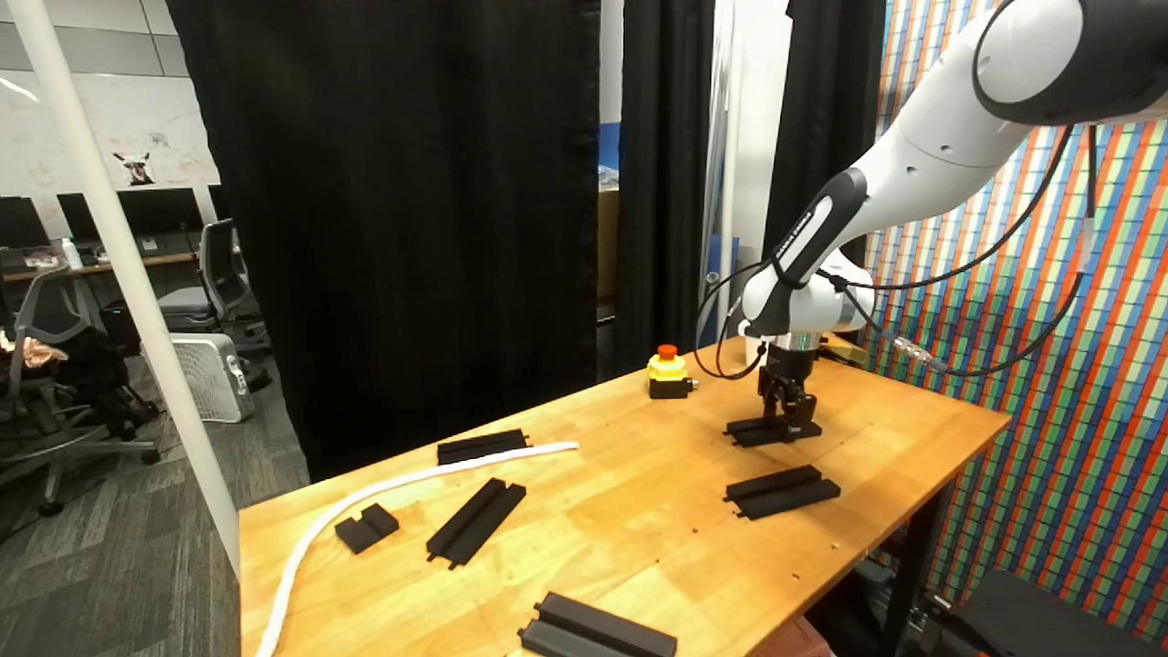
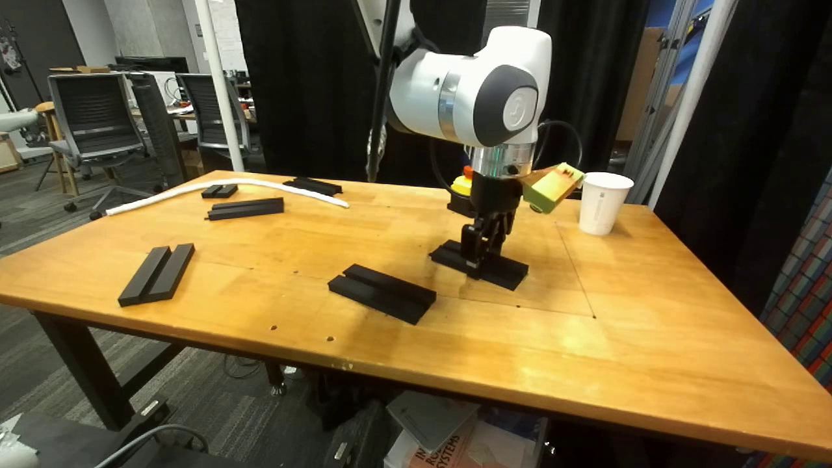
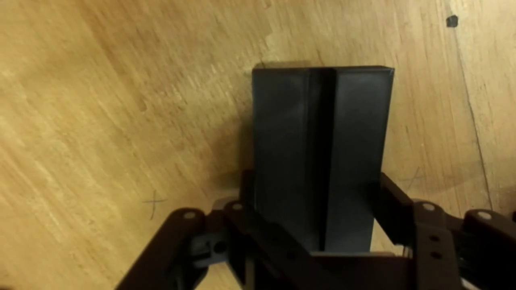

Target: Align all the black objects in a straight line.

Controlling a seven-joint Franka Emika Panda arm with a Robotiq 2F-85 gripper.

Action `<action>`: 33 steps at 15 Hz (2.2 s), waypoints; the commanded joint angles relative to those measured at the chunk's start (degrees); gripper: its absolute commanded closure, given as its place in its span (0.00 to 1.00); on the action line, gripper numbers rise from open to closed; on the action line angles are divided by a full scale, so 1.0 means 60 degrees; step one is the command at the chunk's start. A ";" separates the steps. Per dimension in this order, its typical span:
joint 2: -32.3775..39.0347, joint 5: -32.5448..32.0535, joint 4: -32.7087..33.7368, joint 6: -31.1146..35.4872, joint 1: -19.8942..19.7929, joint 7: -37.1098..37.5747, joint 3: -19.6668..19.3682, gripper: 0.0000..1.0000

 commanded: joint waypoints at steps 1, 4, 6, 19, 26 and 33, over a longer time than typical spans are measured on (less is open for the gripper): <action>0.0180 -0.0131 0.0234 0.0081 -0.0169 0.0061 0.0158 0.55; 0.0149 -0.0128 0.0207 0.0058 -0.0212 0.0044 0.0135 0.55; 0.0122 -0.0574 0.0148 0.0326 -0.0047 0.0125 -0.0028 0.55; 0.0571 -0.2257 0.1216 0.0327 -0.0702 -0.0338 -0.0565 0.55; 0.1280 -0.2131 0.2137 0.0211 -0.1203 -0.1098 -0.0319 0.55; 0.1456 -0.2249 0.2382 0.0170 -0.1118 -0.1685 -0.0186 0.55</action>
